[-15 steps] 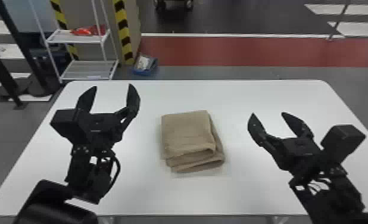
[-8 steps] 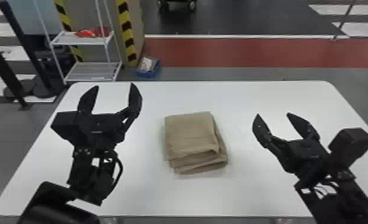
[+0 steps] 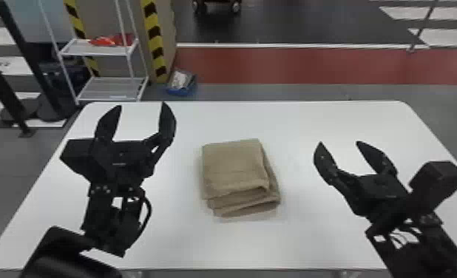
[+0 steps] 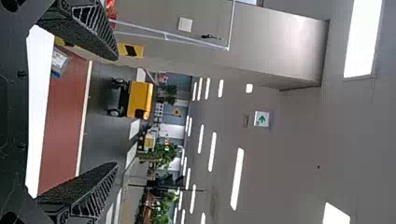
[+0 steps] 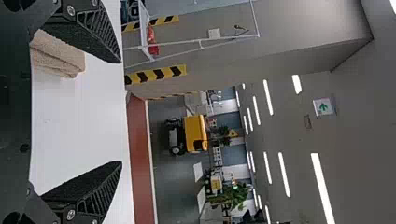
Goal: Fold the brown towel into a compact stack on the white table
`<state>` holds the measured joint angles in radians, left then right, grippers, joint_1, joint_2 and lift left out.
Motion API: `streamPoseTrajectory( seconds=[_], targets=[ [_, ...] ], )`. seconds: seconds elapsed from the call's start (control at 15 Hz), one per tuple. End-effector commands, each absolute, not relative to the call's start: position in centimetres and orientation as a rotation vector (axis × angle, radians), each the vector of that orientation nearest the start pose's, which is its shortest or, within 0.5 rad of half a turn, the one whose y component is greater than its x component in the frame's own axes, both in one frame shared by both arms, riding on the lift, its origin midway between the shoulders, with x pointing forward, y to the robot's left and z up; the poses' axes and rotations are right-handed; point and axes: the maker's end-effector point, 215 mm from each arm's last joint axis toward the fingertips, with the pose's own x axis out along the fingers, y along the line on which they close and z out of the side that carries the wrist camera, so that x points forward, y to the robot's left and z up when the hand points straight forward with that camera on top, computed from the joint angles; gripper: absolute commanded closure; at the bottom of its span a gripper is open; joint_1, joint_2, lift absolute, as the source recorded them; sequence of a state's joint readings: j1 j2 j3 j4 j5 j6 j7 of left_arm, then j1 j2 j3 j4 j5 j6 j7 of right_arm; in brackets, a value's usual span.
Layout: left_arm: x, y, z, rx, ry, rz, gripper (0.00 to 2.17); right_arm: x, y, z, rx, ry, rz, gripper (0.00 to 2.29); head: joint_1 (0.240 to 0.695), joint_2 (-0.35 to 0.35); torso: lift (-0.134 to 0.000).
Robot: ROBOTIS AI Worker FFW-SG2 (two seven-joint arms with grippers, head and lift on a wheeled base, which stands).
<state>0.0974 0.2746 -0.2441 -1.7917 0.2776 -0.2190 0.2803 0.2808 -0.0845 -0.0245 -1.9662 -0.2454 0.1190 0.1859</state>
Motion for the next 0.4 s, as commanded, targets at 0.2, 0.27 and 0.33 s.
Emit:
streamPoseTrajectory(
  seconds=[0.2,0.27,0.33],
  targets=[
    [54.93,21.3,-24.13,-0.111,-0.254,-0.01,0.09,51.1,-21.42,-30.31,0.153,-0.014,0.198,0.12,0.663,0.0,-0.12],
    [54.96,21.37,-24.2,-0.11,-0.251,-0.008,0.09,51.12,-21.58,-30.4,0.153,-0.012,0.193,0.12,0.663,-0.001,-0.12],
    [54.99,21.4,-24.25,-0.105,-0.25,-0.011,0.09,51.09,-21.74,-30.39,0.152,-0.014,0.188,0.12,0.662,-0.002,-0.12]
  ],
)
